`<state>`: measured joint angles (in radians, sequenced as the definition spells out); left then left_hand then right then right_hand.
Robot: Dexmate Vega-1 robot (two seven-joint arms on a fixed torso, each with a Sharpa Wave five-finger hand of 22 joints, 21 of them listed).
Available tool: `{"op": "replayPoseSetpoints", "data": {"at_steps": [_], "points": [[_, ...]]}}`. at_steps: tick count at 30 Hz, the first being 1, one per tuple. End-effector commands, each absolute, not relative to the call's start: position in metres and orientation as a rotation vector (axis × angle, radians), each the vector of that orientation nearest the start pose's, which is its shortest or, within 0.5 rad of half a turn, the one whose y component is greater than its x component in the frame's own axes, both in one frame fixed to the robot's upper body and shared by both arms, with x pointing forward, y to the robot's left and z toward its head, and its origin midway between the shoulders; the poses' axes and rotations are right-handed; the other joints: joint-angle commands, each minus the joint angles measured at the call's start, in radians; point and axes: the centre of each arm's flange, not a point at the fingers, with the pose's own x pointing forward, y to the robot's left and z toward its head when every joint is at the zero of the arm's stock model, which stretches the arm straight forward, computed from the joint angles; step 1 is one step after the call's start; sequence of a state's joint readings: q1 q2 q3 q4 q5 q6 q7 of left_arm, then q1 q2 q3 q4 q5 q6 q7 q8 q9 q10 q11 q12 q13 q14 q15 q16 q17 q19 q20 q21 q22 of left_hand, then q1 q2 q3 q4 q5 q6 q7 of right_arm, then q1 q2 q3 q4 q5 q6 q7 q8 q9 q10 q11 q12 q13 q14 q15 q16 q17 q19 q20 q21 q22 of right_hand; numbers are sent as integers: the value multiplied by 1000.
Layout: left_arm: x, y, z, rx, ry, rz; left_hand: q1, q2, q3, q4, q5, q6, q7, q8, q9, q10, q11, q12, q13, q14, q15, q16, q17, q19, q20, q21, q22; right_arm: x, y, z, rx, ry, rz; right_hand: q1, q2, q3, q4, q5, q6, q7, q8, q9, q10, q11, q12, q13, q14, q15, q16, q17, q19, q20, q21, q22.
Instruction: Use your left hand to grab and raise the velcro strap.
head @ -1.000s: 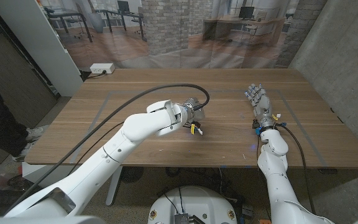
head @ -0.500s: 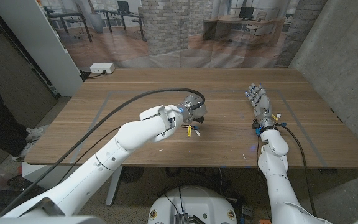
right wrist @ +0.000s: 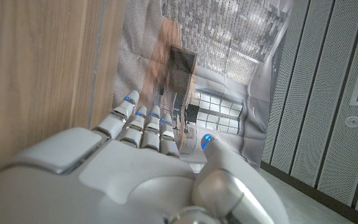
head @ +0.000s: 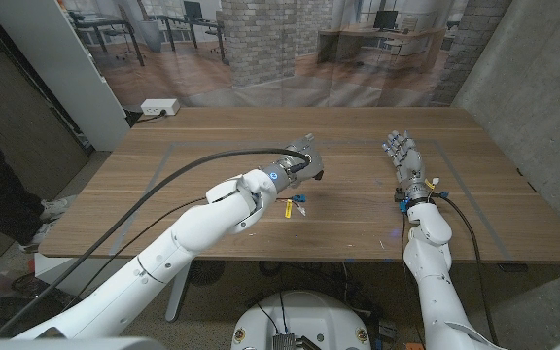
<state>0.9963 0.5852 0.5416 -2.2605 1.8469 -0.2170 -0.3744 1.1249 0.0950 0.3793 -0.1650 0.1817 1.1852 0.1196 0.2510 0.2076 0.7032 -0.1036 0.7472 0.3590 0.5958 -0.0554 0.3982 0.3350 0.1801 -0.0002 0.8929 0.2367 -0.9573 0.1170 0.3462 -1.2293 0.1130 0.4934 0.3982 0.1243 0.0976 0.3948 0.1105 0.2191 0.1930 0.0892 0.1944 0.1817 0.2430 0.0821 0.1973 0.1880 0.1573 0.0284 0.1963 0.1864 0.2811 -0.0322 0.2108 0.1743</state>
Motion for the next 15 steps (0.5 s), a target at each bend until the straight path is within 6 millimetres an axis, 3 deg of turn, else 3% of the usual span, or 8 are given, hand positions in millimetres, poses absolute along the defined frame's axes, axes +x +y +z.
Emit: {"op": "replayPoseSetpoints", "data": {"at_steps": [1,15], "points": [[446,70,4,-3261,1565,-554,30,18,8,-1,-3,64,-52,1,3,57,-48,7,2,14,-155,-5,1,15,1,11,3,615,-305,-85,137,-790,41,-5,-4,-4,-1,5,5,0,0,2,2,-2,1,4,9,0,-1,-1,2,0,-3,4],[448,89,7,-3220,1757,-782,34,12,15,-3,-3,74,-52,4,8,68,-50,11,2,31,-159,-9,-3,19,-1,23,1,615,-295,-77,118,-792,39,-6,-4,-5,-1,6,5,-1,0,2,2,-2,1,4,8,-2,-2,-1,2,-1,-4,4]]}}
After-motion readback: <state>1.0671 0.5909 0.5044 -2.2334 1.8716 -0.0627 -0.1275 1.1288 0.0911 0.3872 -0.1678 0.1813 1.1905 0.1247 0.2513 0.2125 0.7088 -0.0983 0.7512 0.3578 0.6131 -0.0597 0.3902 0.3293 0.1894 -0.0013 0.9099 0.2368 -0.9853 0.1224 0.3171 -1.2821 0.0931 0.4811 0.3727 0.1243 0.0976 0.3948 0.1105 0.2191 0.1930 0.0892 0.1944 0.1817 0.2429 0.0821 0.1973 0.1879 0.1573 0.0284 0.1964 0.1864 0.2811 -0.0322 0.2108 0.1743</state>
